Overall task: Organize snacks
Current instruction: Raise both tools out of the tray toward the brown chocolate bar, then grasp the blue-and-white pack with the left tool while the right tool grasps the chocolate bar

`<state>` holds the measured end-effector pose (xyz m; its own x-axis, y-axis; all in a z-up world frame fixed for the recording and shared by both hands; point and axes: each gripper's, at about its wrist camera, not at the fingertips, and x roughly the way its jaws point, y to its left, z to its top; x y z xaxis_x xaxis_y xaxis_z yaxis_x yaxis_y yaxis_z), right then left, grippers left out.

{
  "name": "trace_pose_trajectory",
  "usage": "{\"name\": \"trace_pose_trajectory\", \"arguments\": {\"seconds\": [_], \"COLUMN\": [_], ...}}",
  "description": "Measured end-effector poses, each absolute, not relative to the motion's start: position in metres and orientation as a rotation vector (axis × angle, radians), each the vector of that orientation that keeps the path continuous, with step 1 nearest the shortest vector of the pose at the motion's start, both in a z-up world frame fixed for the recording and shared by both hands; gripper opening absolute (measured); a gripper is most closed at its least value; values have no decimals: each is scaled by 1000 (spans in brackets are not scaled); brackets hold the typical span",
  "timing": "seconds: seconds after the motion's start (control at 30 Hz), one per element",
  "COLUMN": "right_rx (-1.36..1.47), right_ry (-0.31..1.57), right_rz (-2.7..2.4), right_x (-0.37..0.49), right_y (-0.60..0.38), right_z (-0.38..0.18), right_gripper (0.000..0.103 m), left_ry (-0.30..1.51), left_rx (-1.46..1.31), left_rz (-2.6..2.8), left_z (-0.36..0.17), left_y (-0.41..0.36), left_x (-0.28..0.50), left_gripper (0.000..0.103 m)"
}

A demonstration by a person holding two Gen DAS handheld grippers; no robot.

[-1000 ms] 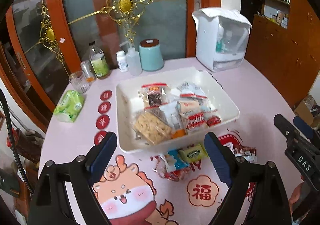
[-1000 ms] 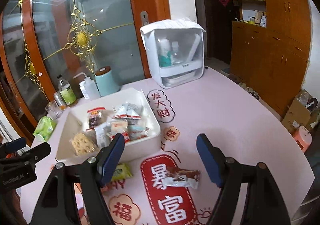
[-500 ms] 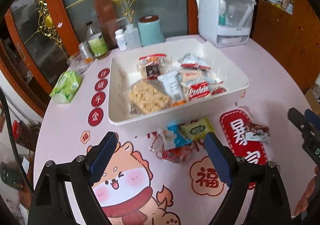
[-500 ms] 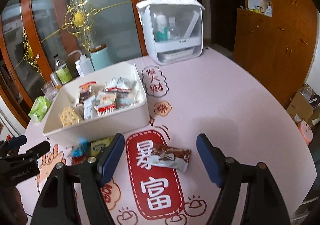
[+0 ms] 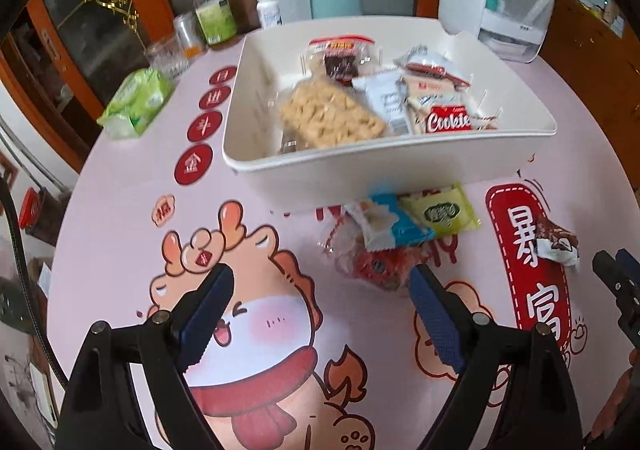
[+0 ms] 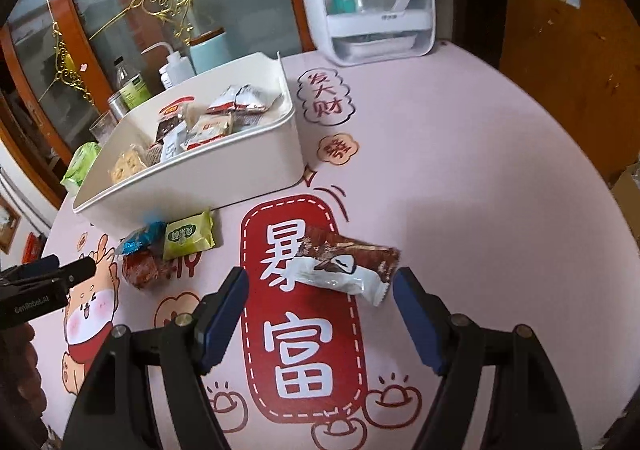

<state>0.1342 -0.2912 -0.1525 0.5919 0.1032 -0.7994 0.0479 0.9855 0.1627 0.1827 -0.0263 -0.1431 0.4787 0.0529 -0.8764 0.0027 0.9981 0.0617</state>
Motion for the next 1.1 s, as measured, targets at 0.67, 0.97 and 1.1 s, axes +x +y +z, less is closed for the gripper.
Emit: {"name": "trace_pose_trajectory", "arguments": {"seconds": [0.67, 0.97, 1.1], "right_rx": [-259, -296, -296], "right_ry": [1049, 1071, 1049], "right_rz": [361, 471, 487], "right_x": [182, 190, 185], "right_y": [-295, -302, -304], "right_z": [-200, -210, -207], "right_gripper": [75, 73, 57], "left_ry": [1156, 1232, 1252], "left_rx": [-46, -110, -96], "left_rz": [-74, -32, -20], "left_z": [-163, -189, -196], "left_y": [-47, -55, -58], "left_x": [228, 261, 271], "left_gripper": [88, 88, 73]}}
